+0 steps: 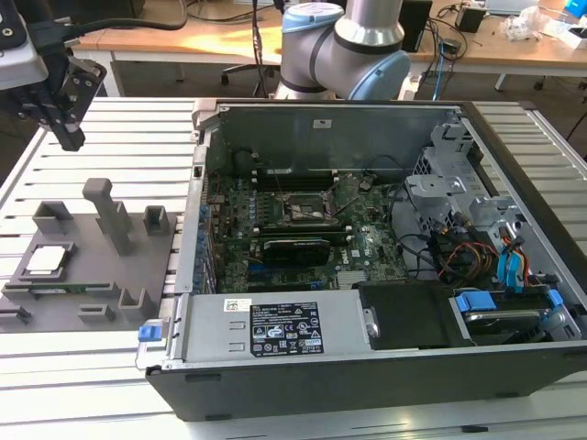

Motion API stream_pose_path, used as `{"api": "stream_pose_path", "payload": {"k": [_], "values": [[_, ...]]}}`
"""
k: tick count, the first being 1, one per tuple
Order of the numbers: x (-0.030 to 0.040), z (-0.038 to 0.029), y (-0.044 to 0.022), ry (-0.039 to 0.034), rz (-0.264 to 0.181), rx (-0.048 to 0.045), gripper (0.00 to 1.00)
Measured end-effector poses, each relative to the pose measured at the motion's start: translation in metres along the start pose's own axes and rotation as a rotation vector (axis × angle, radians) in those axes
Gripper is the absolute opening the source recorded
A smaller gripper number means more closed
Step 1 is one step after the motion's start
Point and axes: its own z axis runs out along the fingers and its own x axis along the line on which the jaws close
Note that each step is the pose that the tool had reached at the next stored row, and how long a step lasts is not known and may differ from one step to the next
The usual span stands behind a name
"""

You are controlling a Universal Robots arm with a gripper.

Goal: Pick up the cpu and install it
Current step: 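Reach for the cpu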

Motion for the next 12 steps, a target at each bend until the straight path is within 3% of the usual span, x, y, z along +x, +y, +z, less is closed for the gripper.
{"api": "stream_pose_path", "payload": {"k": [12], "values": [[0.0167, 0.0032, -0.0014, 0.0, 0.0, 0.0, 0.11]]}}
